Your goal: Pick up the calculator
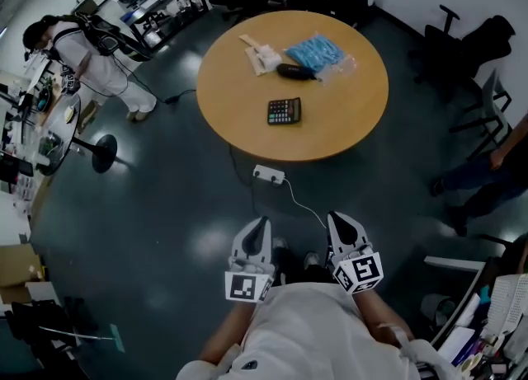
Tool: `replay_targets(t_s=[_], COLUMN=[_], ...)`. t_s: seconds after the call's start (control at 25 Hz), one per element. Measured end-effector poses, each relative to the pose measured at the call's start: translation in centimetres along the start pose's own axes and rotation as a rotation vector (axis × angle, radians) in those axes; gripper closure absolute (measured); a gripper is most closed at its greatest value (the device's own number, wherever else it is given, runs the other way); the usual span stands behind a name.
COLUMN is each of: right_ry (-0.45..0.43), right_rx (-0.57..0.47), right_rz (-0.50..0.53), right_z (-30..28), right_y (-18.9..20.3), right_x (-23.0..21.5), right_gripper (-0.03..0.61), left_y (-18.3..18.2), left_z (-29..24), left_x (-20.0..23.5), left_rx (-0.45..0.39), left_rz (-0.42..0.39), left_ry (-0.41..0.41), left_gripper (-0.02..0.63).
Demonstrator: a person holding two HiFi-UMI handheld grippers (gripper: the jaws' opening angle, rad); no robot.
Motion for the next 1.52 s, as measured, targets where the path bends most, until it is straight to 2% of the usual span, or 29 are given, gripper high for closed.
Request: replay_targets(t_s=[0.12, 0.24, 0.52, 0.76, 1.04, 1.24, 1.36, 1.4, 1.48, 1.52], right_ry=[0.004, 0.009, 0.104, 0.174, 0.260, 0.292, 0.292, 0.293, 0.312, 0.327], right_rx=[0.022, 0.028, 0.034, 0.053, 0.221, 0.355, 0.414, 0.431, 0.457, 0.465], right_rz=[-0.028, -0.035, -0.058, -0.110, -0.154, -0.241, -0.282, -0.294, -0.302, -0.304], right_z=[-3.8, -9.8, -22.4, -30.5, -37.3, -40.4, -41.8, -42.2, -42.9, -43.1], right_y=[0.1, -0.4, -2.1, -3.6, 1.9, 6.6, 8.9, 9.5, 10.3, 10.5], right_x=[-0.9, -2.4, -6.3, -11.5, -18.7, -21.9, -23.1, -23.4, -24.2, -24.5], right_gripper=[0.563, 0.563, 0.563, 0.563, 0.561, 0.558, 0.556, 0.538, 0.439, 0.433], left_y=[1.2, 2.1, 1.3, 2.1, 2.5, 2.8, 3.7, 4.0, 4.2, 4.2], left_z=[-2.0, -6.4, -16.8, -21.9, -26.3, -28.7, -29.6, -29.8, -30.2, -30.3], left_x=[2.6, 6.3, 13.7, 17.3, 18.7, 19.4, 19.7, 19.8, 20.1, 20.2], left_rx=[0.020, -0.005, -0.014, -0.023, -0.004, 0.021, 0.048, 0.052, 0.052, 0.054], left_rz=[-0.007, -0.003, 0.061, 0.040, 0.074, 0.057, 0.081, 0.098, 0.117, 0.118], left_ry=[-0.009, -0.004, 0.115, 0.162, 0.164, 0.174, 0.162, 0.159, 0.159, 0.159], left_gripper=[0.607, 0.607, 0.607, 0.607, 0.607, 0.607, 0.607, 0.607, 0.607, 0.607])
Point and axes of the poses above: the fingertips, and each gripper's own axes: z backward along the fingers, x to its left, y out of its underside, the point moved 3 cm from there along z, backward along the fingers, and after that the axes turned 12 degrees about -z, right-handed, at the moved point
